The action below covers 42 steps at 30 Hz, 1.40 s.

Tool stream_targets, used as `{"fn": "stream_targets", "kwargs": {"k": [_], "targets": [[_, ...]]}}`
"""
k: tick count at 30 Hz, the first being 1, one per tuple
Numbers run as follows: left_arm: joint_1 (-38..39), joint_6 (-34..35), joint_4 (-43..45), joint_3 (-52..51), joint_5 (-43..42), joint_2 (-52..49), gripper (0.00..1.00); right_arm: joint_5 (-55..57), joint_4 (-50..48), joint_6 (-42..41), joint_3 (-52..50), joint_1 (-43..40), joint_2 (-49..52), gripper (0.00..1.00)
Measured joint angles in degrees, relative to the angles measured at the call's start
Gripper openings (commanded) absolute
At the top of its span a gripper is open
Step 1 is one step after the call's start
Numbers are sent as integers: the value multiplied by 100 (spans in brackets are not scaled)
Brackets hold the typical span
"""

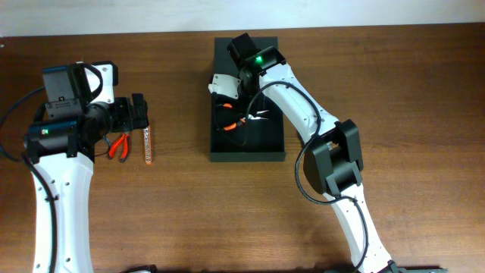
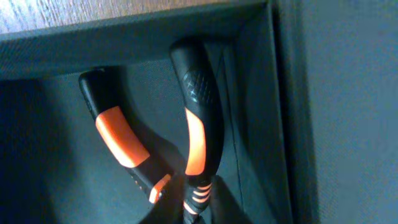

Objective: Pack container
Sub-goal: 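Lower the pliers into the green box with right gripper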

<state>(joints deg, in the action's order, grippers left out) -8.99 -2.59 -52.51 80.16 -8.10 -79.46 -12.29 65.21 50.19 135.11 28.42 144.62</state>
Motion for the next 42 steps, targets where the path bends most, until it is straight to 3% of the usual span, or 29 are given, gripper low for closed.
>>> {"fn": "stream_targets", "kwargs": {"k": [4, 13, 22, 42], "targets": [[0, 0, 0, 0, 0, 0, 99, -229, 11, -66, 0, 0, 0, 4], [0, 0, 0, 0, 0, 0, 99, -369, -162, -505, 0, 4, 0, 4], [0, 0, 0, 0, 0, 0, 99, -413, -1158, -1401, 0, 4, 0, 4], [0, 0, 0, 0, 0, 0, 99, -479, -684, -1716, 0, 15, 280, 4]]}}
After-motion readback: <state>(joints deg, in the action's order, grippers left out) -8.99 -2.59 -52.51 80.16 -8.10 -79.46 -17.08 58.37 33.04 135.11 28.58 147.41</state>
